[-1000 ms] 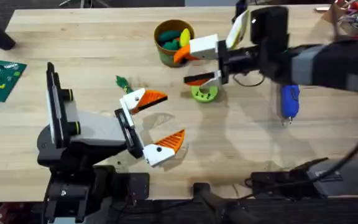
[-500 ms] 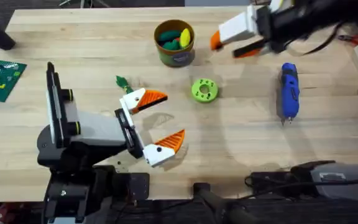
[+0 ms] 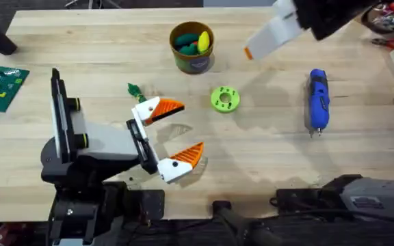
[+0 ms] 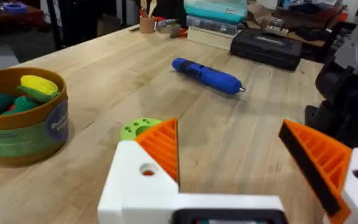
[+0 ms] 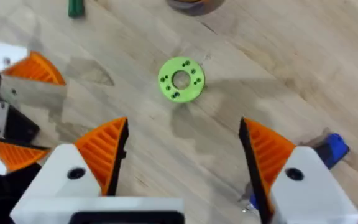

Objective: Pick up the gripper from the table and insert it into the empty holder that is missing its gripper. Then pick up a screw, insert it into the mounting hole, and use the screwdriver to tighten it. Finally, clean up the table by picking up the vegetable and placing it into the bucket.

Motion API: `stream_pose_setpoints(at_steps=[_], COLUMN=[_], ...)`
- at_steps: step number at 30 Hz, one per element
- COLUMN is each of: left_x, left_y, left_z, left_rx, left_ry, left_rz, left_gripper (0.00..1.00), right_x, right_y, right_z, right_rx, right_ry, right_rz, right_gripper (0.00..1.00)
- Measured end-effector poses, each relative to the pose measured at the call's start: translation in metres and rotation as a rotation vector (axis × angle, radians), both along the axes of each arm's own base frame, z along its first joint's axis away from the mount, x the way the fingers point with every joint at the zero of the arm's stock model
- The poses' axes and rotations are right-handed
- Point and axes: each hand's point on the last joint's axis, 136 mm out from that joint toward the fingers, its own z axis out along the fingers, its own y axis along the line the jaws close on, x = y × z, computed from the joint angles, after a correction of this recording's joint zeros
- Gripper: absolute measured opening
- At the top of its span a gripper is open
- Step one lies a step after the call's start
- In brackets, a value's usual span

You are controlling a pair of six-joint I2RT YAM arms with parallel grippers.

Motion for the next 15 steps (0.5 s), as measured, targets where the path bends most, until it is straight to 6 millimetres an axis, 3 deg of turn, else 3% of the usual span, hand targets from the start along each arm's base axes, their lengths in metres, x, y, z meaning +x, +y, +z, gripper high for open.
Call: stream_pose_setpoints(at_steps=[5, 15], left_x=[0.000, 0.000], left_y=[0.000, 0.000], left_z=[0.000, 0.000], left_rx=[0.000, 0.000], left_ry=[0.000, 0.000], left_rz=[0.000, 0.000], left_gripper=[0.986, 0.986], right_x=[-0.015, -0.022], right_y=[0.010, 0.032], right_z=[-0.005, -0.018], right_rx=[-0.099, -0.158], right_ry=[-0.007, 0.007], right_rz=[0.064, 0.140], right_gripper=[0.996, 0.996])
